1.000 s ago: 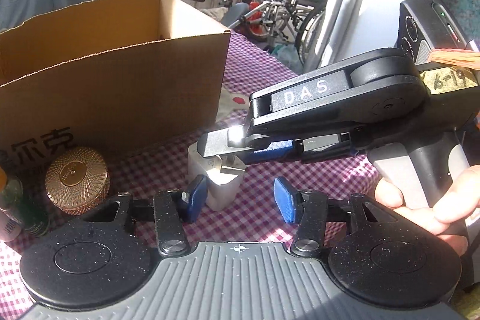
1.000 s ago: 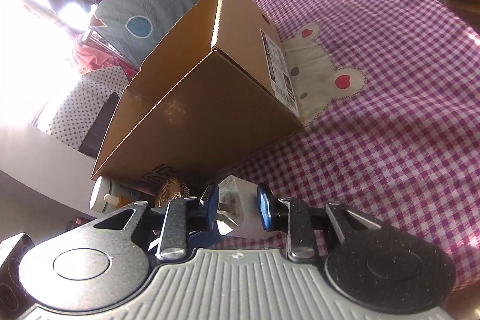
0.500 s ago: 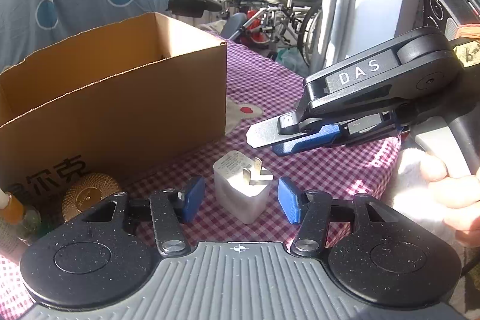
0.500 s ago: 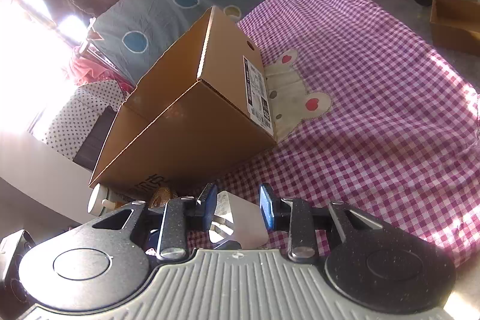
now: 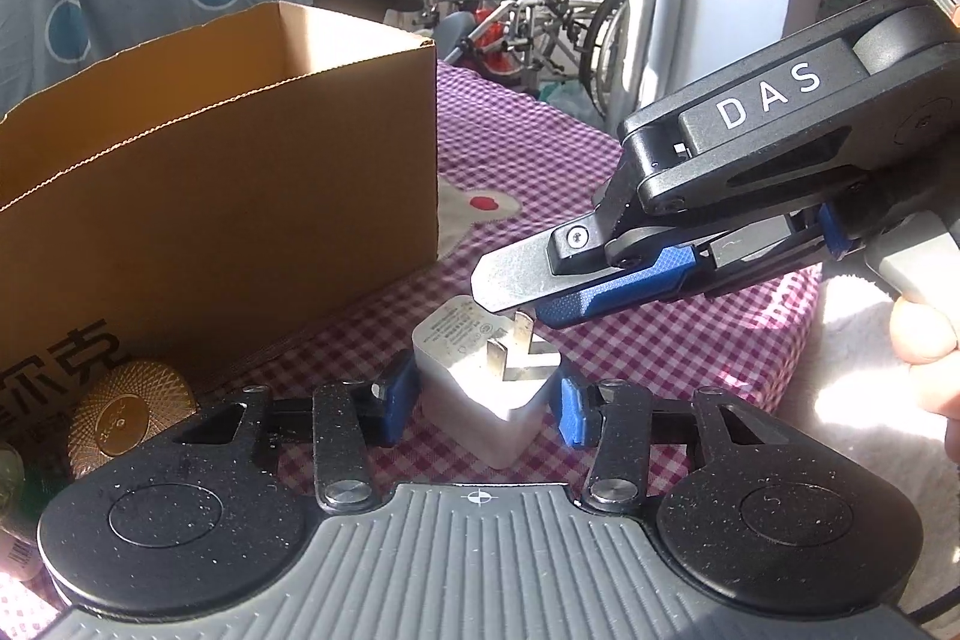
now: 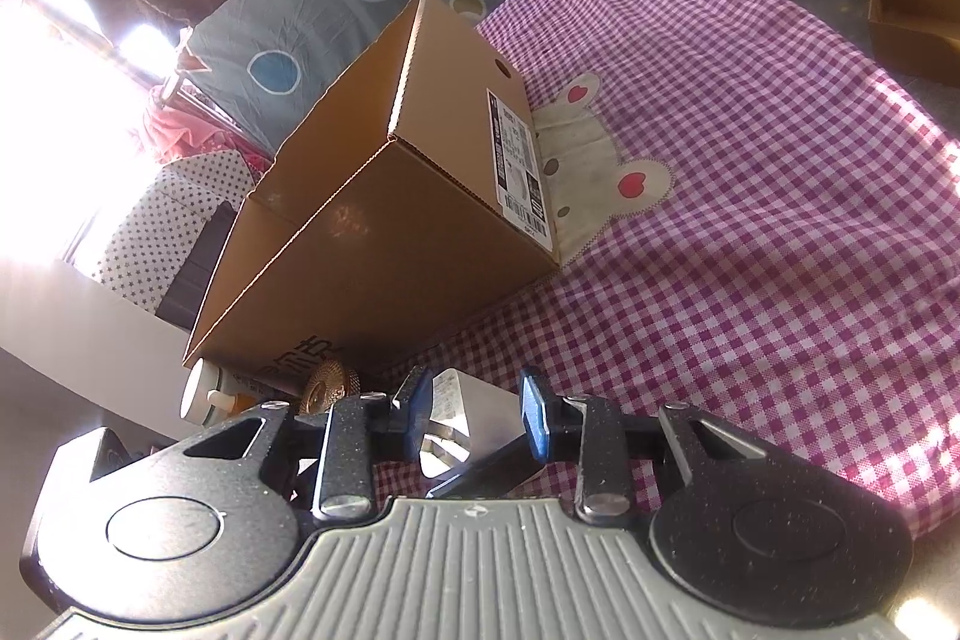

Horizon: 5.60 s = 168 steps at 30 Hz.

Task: Organize rigid objects
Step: 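Close the right gripper around the white charger plug, then carry the charger plug into the box and open the right gripper, then move the right gripper to the rose-gold textured jar, then close the right gripper around the rose-gold jar's lid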

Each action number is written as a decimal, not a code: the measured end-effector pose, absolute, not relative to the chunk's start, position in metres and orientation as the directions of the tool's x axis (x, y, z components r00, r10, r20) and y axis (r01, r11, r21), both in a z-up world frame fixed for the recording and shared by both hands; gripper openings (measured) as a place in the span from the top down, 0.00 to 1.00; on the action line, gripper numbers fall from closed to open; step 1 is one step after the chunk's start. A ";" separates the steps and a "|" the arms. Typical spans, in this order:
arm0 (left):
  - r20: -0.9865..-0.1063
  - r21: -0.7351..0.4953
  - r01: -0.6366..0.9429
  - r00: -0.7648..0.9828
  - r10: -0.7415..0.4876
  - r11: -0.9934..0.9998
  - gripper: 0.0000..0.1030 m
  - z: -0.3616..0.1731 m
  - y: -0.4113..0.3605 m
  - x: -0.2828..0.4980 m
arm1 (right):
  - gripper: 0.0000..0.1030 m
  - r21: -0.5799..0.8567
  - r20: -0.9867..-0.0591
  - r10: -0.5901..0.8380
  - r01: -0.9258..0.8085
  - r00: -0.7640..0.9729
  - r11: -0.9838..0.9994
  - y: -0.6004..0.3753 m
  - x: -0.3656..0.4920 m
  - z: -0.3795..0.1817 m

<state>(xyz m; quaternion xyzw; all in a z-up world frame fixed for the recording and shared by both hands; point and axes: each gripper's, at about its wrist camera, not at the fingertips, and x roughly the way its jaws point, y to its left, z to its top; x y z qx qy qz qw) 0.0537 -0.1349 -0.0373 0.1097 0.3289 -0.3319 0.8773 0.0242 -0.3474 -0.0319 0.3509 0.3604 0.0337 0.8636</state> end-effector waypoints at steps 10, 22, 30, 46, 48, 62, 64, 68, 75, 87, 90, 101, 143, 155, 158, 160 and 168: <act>-0.639 0.010 0.651 0.588 -0.496 0.759 0.56 -0.016 -0.139 0.041 | 0.66 0.659 -0.575 0.354 0.161 0.737 0.735 -0.342 0.024 -0.026; -0.623 0.052 0.598 0.646 -0.442 0.800 0.56 0.080 -0.110 0.067 | 0.66 0.633 -0.449 0.473 -0.104 0.758 0.767 -0.304 0.076 0.065; -0.701 -0.010 0.515 0.607 -0.374 0.857 0.56 0.095 -0.100 0.174 | 0.65 0.588 -0.530 0.497 -0.124 0.687 0.799 -0.294 0.191 0.096; -0.842 -0.124 0.343 0.460 -0.282 0.931 0.56 0.028 -0.086 0.294 | 0.65 0.510 -0.729 0.449 -0.027 0.516 0.859 -0.284 0.335 0.032; -0.846 -0.104 0.344 0.462 -0.265 0.933 0.56 0.025 -0.087 0.295 | 0.65 0.504 -0.735 0.447 -0.030 0.509 0.863 -0.285 0.342 0.028; -0.853 -0.105 0.325 0.456 -0.253 0.940 0.37 0.031 -0.086 0.298 | 0.65 0.482 -0.715 0.436 -0.066 0.547 0.873 -0.280 0.342 0.033; -0.846 -0.093 0.333 0.471 -0.251 0.938 0.34 0.041 -0.086 0.291 | 0.65 0.481 -0.694 0.435 -0.080 0.575 0.873 -0.280 0.332 0.045; -0.828 -0.086 0.356 0.493 -0.265 0.930 0.31 0.064 -0.083 0.271 | 0.65 0.462 -0.636 0.417 -0.113 0.649 0.880 -0.285 0.293 0.080; -0.756 -0.093 0.416 0.561 -0.336 0.904 0.18 0.109 -0.064 0.201 | 0.57 0.461 -0.505 0.395 -0.147 0.768 0.875 -0.305 0.184 0.128; -0.659 -0.242 0.486 0.553 -0.510 0.840 0.04 0.088 -0.032 0.078 | 0.43 0.568 -0.389 0.432 -0.157 0.813 0.808 -0.298 0.036 0.108; -0.672 -0.246 0.484 0.539 -0.507 0.840 0.04 0.057 -0.035 0.062 | 0.42 0.568 -0.452 0.408 -0.096 0.793 0.817 -0.287 0.035 0.074; -0.721 -0.160 0.466 0.547 -0.425 0.870 0.05 -0.031 -0.061 0.063 | 0.50 0.603 -0.612 0.416 0.057 0.673 0.795 -0.263 0.092 -0.026; -0.701 -0.092 0.615 0.518 -0.490 0.783 0.18 -0.030 -0.128 0.043 | 0.52 0.613 -0.640 0.376 0.150 0.670 0.776 -0.324 0.025 -0.034; -0.718 -0.039 0.603 0.538 -0.442 0.797 0.36 -0.037 -0.136 0.058 | 0.52 0.616 -0.647 0.363 0.178 0.671 0.768 -0.318 0.024 -0.038; -0.720 -0.036 0.593 0.543 -0.432 0.804 0.40 -0.038 -0.138 0.063 | 0.52 0.618 -0.646 0.364 0.178 0.671 0.766 -0.318 0.024 -0.039; -0.719 -0.035 0.587 0.547 -0.428 0.809 0.42 -0.037 -0.139 0.065 | 0.52 0.620 -0.644 0.366 0.178 0.672 0.764 -0.319 0.025 -0.039; -0.713 -0.037 0.574 0.558 -0.425 0.818 0.45 -0.038 -0.139 0.065 | 0.51 0.613 -0.643 0.364 0.167 0.674 0.773 -0.320 0.029 -0.040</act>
